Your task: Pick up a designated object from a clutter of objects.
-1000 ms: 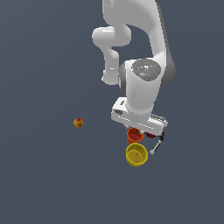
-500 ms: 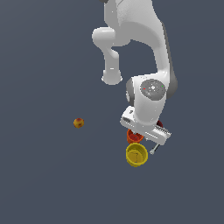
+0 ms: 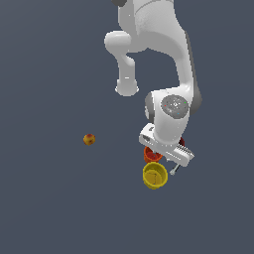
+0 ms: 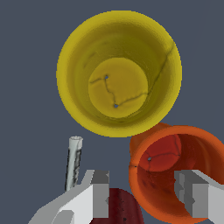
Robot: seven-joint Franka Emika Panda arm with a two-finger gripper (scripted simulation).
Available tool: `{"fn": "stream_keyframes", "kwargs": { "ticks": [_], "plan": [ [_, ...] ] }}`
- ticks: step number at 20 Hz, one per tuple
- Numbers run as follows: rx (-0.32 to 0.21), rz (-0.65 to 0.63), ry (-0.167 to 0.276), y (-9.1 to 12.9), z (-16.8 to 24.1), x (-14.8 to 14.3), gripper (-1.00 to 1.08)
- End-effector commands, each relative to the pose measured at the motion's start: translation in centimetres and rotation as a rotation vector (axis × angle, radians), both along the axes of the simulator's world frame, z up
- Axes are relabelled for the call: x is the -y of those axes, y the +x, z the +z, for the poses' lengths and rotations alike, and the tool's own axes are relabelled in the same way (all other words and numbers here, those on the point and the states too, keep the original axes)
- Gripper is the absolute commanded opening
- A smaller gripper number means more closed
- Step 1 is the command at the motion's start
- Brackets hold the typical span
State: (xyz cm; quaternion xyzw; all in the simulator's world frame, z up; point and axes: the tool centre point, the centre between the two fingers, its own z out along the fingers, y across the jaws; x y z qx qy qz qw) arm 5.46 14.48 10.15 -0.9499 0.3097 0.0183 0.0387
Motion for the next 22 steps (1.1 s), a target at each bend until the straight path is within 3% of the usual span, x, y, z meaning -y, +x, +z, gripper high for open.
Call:
{"fn": "stream_keyframes", "kwargs": {
  "ticks": [1, 11, 12, 22],
  "plan": [
    [0.0, 0.0, 0.0, 0.0, -0.3, 0.0, 0.28],
    [0.0, -0.004, 0.0, -0.1, -3.0, -0.3, 0.28],
    [0.0, -0.004, 0.0, -0.1, -3.0, -0.3, -1.0],
    [0.0, -0.004, 0.0, -0.1, -3.0, -0.3, -1.0]
  ]
}}
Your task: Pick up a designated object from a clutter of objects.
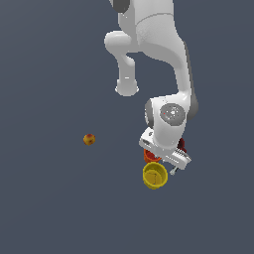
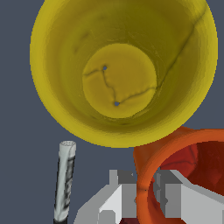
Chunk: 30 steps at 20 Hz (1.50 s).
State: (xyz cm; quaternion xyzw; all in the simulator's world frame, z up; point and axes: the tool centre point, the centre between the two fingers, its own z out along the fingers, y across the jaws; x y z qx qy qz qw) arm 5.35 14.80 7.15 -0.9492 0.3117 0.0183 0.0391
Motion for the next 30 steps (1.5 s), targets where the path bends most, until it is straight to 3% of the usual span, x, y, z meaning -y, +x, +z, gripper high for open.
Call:
{"fn": "stream_keyframes", "kwargs": {
  "ticks": [1, 15, 30],
  "plan": [
    [0.0, 0.0, 0.0, 0.0, 0.0, 0.0, -1.0],
    [0.0, 0.0, 0.0, -1.6, 4.6, 3.3, -1.0],
    [0.0, -0.001, 0.003, -6.1, 17.9, 12.6, -1.0]
  ]
}}
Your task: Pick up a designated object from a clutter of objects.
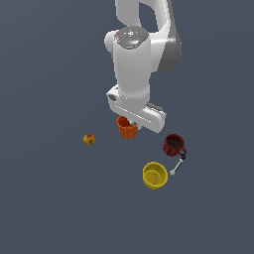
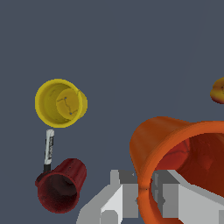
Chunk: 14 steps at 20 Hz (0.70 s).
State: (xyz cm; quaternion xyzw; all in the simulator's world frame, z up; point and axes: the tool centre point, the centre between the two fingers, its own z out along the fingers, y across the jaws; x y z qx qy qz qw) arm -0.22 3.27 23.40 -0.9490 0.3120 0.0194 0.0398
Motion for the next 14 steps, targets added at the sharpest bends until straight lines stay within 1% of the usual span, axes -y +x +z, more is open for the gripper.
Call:
{"fn": "stream_keyframes", "kwargs": {
  "ticks": [1, 14],
  "plan": [
    [0.002, 0.0, 0.001, -0.9, 2.6, 1.8, -1.0],
    [0.001, -0.001, 0.0, -4.7, 15.1, 10.5, -1.0]
  ]
}}
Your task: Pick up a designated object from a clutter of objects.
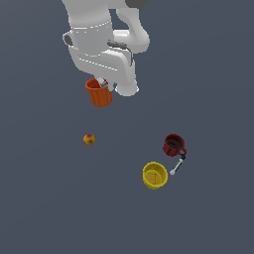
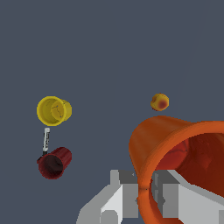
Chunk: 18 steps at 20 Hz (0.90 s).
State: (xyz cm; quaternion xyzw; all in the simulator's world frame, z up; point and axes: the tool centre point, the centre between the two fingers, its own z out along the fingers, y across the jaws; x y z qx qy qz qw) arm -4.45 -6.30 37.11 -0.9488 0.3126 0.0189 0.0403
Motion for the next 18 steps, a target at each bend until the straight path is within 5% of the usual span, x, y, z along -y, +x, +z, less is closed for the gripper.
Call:
{"fn": "stream_keyframes", "kwargs": {
  "ticks": [1, 18],
  "plan": [
    [0.0, 0.001, -0.001, -0.7, 2.2, 1.5, -1.0],
    [0.0, 0.002, -0.003, -1.9, 8.1, 5.6, -1.0]
  ]
}}
